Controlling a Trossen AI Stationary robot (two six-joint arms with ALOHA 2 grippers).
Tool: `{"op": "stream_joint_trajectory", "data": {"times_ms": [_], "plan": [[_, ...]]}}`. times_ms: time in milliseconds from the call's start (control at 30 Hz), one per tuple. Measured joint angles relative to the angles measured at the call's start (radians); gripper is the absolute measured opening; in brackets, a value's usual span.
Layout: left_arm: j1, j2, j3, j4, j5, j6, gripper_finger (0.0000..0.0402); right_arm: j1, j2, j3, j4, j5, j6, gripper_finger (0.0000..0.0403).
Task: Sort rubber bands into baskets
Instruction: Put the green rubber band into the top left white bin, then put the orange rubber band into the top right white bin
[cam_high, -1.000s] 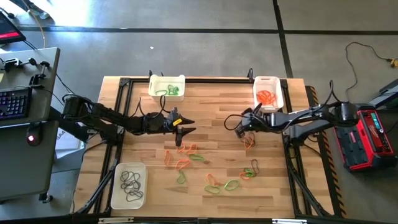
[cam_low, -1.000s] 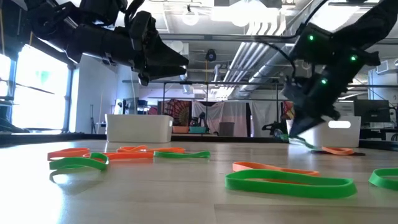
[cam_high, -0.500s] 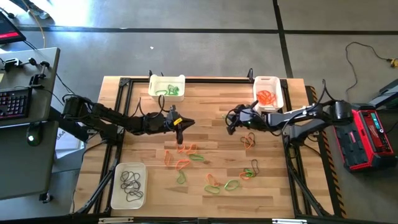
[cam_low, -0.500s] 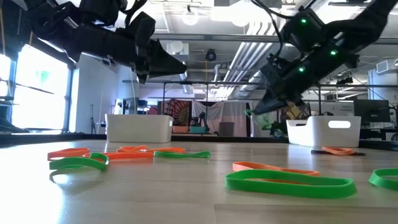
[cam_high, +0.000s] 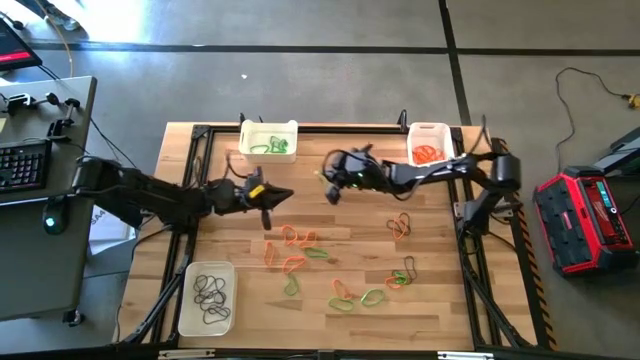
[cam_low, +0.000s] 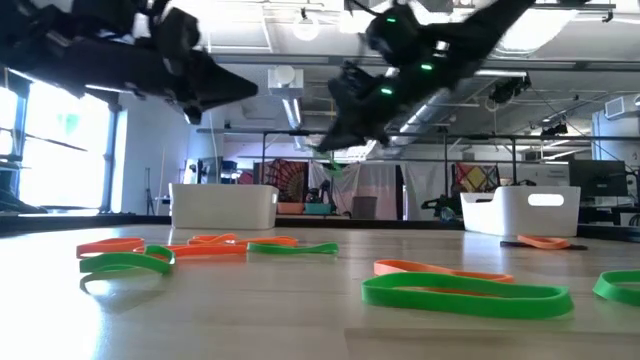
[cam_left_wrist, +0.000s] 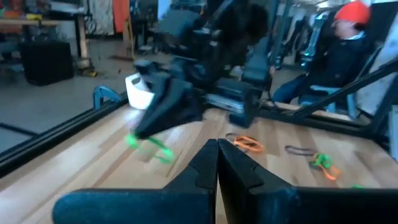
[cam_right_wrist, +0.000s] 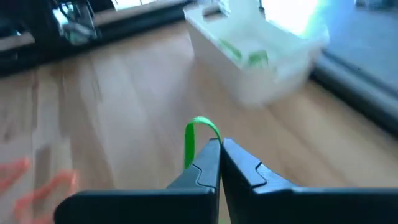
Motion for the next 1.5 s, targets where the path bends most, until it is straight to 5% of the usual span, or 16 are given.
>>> {"op": "stream_joint_trajectory", "data": {"times_ms": [367,733,1033,1333,1500], "plan": [[-0.008,-0.212,-0.111,-0.024,0.027,0.037,0.0000,-0.069,0.332,0.527,-0.109,-0.013,-0.126,0.0000],[-0.009,-0.235,-0.123,-0.050,0.031,0.047,0.0000,-0.118,0.676,0.997,-0.300,0.050,-0.135,0.0000],[-0.027,-0.235,-0.122,-0.057,0.031,0.047,0.0000,-0.122,0.777,1.145,-0.437,0.077,-0.109,0.0011],[-0.030,-0.235,-0.122,-0.057,0.044,0.047,0.0000,-0.130,0.778,1.232,-0.526,0.060,-0.113,0.0117],[-0.030,-0.235,-0.122,-0.062,0.082,0.033,0.0000,-0.131,0.778,1.328,-0.662,0.111,-0.178,0.0086]]}}
